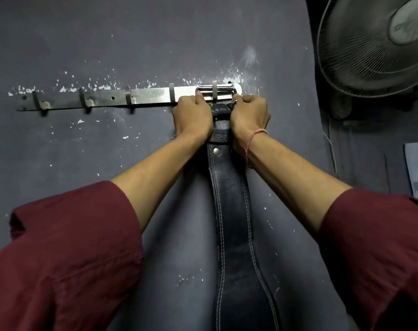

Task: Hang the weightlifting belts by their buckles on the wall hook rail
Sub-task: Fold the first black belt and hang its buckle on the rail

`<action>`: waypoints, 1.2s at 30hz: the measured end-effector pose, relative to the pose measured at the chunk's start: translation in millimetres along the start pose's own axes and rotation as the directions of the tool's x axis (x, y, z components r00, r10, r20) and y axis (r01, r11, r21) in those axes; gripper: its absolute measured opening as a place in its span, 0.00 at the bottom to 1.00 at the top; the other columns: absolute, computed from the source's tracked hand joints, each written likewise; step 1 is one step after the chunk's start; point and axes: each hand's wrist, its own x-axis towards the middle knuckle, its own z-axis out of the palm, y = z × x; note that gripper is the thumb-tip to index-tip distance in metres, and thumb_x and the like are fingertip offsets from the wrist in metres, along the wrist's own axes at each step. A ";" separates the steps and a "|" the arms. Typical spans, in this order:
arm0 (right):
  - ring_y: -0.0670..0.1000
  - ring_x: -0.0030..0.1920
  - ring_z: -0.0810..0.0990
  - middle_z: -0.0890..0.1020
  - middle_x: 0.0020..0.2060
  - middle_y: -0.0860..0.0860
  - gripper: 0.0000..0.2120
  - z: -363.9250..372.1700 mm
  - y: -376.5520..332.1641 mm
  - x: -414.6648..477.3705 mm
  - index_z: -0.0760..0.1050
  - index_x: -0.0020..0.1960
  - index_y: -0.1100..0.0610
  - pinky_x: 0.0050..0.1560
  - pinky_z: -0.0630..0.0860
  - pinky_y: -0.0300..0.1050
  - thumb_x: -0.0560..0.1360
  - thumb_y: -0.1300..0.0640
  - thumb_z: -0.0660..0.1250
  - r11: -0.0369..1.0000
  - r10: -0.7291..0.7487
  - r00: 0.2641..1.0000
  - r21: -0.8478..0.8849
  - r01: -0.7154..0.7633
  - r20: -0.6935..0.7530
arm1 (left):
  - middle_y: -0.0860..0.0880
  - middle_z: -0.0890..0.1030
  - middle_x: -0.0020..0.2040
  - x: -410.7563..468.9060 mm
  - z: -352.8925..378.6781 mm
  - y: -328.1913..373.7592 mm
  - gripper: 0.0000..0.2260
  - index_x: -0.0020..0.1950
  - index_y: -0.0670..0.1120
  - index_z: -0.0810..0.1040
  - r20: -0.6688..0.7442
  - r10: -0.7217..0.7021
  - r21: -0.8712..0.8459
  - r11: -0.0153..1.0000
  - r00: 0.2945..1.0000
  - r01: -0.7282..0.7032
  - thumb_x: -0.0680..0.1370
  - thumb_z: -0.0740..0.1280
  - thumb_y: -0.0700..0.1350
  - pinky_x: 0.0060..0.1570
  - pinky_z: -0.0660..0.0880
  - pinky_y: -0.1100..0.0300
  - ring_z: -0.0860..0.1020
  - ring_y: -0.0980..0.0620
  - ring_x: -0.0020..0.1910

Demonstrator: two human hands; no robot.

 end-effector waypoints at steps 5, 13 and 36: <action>0.50 0.27 0.59 0.61 0.24 0.49 0.27 -0.7 12.5 -10.4 0.59 0.27 0.55 0.34 0.54 0.46 0.82 0.52 0.62 0.997 -0.080 0.997 -0.005 0.080 -0.004 | 0.32 0.81 0.45 -12.6 -4.4 -5.1 0.25 0.28 0.45 0.63 -0.030 0.100 0.014 0.995 0.995 -0.100 0.86 0.54 0.48 0.40 0.63 0.52 0.76 0.34 0.46; 0.51 0.49 0.77 0.81 0.48 0.53 0.14 -27.7 46.7 -56.5 0.76 0.50 0.58 0.47 0.69 0.43 0.84 0.51 0.57 0.987 -0.161 0.982 0.042 0.157 0.101 | 0.41 0.74 0.67 -69.4 -2.2 -39.3 0.20 0.70 0.38 0.69 -0.013 0.167 -0.141 0.976 0.986 -0.167 0.85 0.55 0.51 0.67 0.64 0.59 0.71 0.45 0.68; 0.49 0.55 0.80 0.81 0.54 0.50 0.13 -183.6 74.9 -382.1 0.76 0.61 0.58 0.61 0.78 0.46 0.78 0.62 0.69 0.953 0.226 0.892 -0.279 -0.119 0.391 | 0.47 0.82 0.50 -367.6 -204.9 -102.0 0.06 0.54 0.44 0.77 0.405 -0.110 -0.117 0.978 0.908 0.170 0.84 0.60 0.43 0.44 0.70 0.70 0.78 0.53 0.47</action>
